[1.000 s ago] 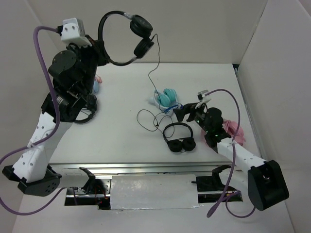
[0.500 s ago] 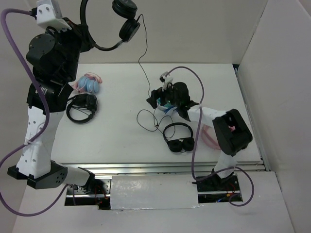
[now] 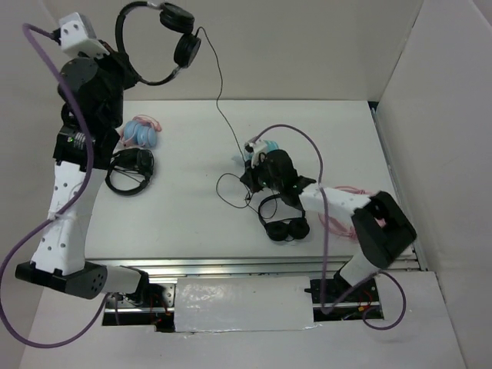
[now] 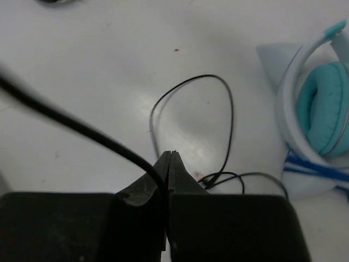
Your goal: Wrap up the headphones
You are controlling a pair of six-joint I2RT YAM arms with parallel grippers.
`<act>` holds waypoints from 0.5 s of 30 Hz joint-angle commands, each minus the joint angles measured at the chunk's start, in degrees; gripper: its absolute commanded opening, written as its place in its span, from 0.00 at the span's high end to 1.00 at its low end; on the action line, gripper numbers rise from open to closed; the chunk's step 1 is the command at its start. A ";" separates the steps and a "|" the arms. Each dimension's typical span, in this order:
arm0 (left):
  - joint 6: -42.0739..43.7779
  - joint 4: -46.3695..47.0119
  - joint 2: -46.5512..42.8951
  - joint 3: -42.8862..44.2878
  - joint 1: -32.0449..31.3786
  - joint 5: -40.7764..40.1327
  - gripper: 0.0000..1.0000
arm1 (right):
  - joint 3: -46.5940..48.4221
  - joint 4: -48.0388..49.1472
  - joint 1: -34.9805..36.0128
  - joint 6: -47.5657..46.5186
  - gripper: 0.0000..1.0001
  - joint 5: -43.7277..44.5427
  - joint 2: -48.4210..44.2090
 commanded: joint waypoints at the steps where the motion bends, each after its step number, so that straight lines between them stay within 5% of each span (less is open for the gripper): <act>1: -5.09 6.81 0.22 -6.82 1.10 -5.05 1.00 | -2.89 -8.43 5.57 -0.77 1.00 11.80 -15.16; 6: -3.43 14.35 0.22 -19.91 0.84 -5.07 1.00 | 2.36 -27.43 17.42 -6.46 1.00 26.48 -26.19; 9: 1.84 22.88 -1.53 -29.31 -0.13 2.12 1.00 | 10.43 -34.39 22.62 -12.89 1.00 33.59 -28.13; 15: 10.89 33.62 -4.61 -45.31 -2.94 16.63 1.00 | 20.37 -36.18 27.66 -27.48 1.00 42.13 -25.94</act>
